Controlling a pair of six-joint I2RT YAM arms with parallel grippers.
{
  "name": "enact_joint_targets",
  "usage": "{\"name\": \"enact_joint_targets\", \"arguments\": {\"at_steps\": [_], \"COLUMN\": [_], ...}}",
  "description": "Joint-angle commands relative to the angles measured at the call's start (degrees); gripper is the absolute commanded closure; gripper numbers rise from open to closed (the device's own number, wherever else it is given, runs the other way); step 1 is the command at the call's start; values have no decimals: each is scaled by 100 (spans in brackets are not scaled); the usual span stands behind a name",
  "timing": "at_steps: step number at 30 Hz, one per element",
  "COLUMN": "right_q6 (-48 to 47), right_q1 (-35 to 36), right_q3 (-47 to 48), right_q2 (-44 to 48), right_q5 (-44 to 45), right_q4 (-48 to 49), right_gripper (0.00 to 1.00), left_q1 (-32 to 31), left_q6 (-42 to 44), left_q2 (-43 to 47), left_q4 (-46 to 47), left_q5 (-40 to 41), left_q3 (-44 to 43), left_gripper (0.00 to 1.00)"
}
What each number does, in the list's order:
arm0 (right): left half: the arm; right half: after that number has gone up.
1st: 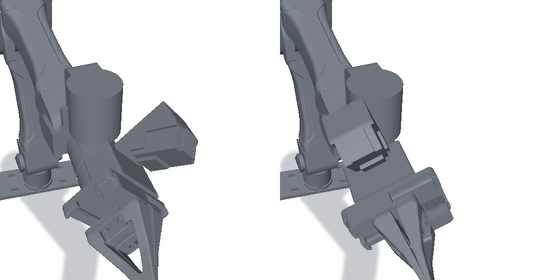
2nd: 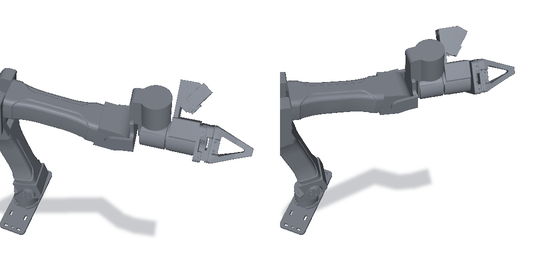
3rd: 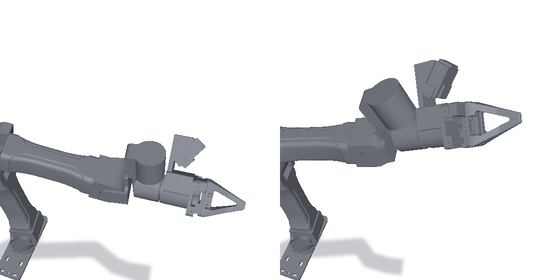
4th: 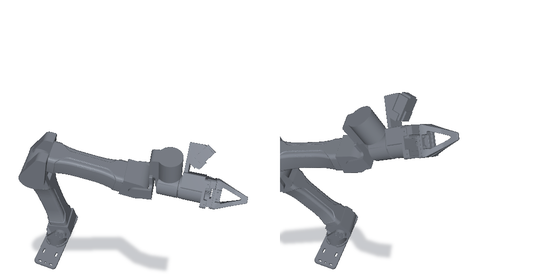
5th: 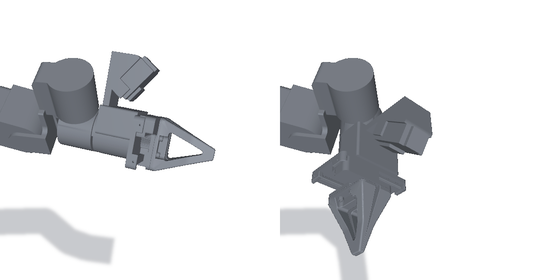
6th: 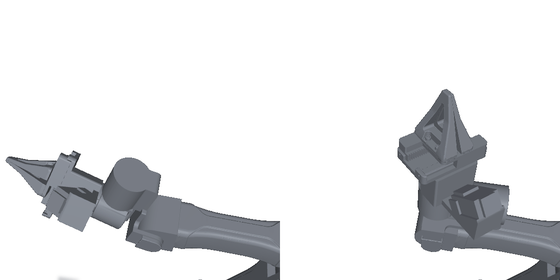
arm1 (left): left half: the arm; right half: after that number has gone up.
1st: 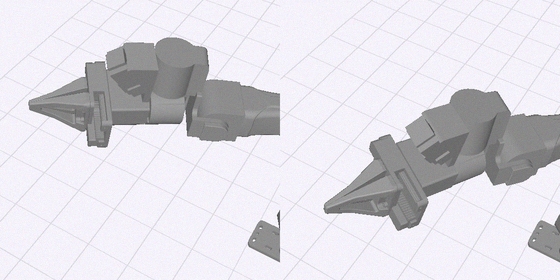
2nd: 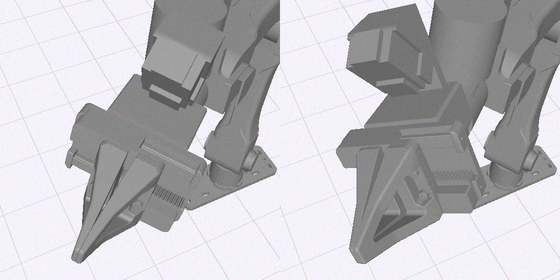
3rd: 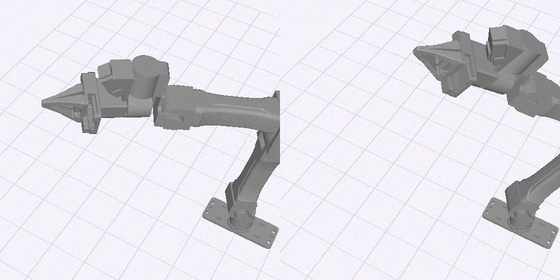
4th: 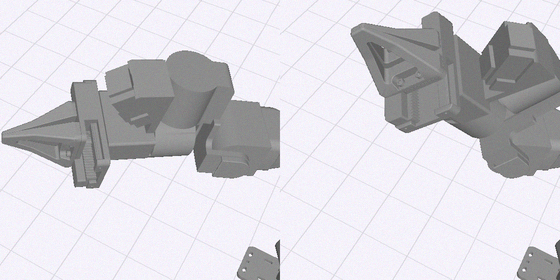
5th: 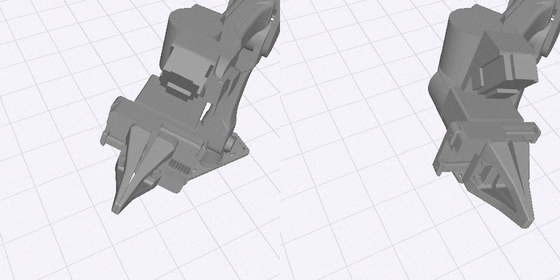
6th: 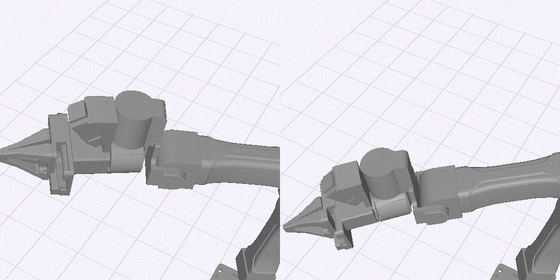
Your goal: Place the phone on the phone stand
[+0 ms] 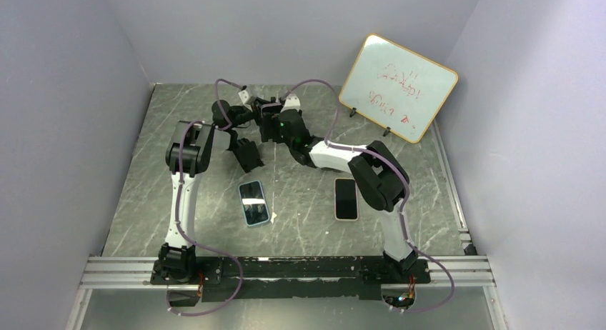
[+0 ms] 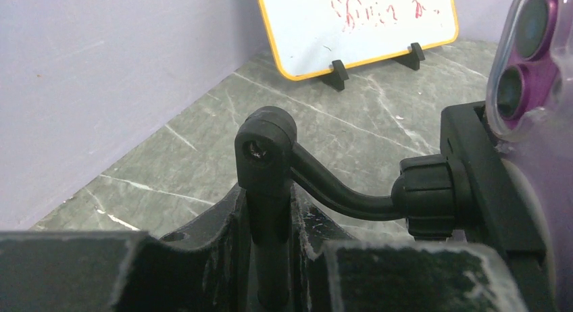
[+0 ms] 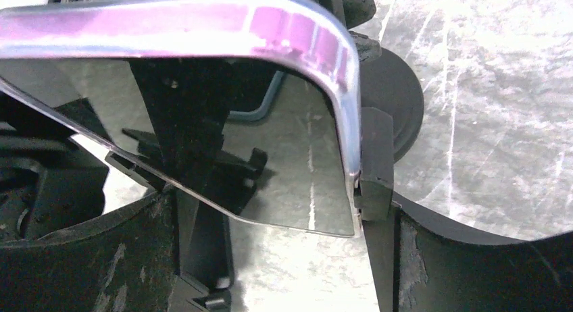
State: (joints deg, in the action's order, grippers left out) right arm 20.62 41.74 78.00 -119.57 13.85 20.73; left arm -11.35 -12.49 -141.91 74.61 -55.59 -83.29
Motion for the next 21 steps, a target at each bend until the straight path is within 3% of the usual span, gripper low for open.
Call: {"name": "enact_joint_targets", "arguments": {"at_steps": [1,4,8,11,16,21], "right_q6": [958,949,410,-239,-966,-1239], "right_q1": [-372,-376,-364,-368,-389,-456], "right_q3": [316,332,260,-65,-1219,-1943], "right_q2": [-291,-301,-139,291,1770,3101], "right_q5": [1359,1387,821,487,580,857], "right_q4": [-258,-262,-7,355,596,-249], "right_gripper": [35,34,1,0,0,0], "left_q1": [54,54,63,78,136,215], "left_q6": [-89,-72,-1,50,-108,-197], "left_q2": [-145,-144,-151,-158,-188,-200], "left_q4": [415,390,279,203,363,452], "left_q5": [-442,-435,-453,-461,-510,-498], "left_q3": [160,163,149,148,140,151], "left_gripper": [95,95,95,95,95,88]}}
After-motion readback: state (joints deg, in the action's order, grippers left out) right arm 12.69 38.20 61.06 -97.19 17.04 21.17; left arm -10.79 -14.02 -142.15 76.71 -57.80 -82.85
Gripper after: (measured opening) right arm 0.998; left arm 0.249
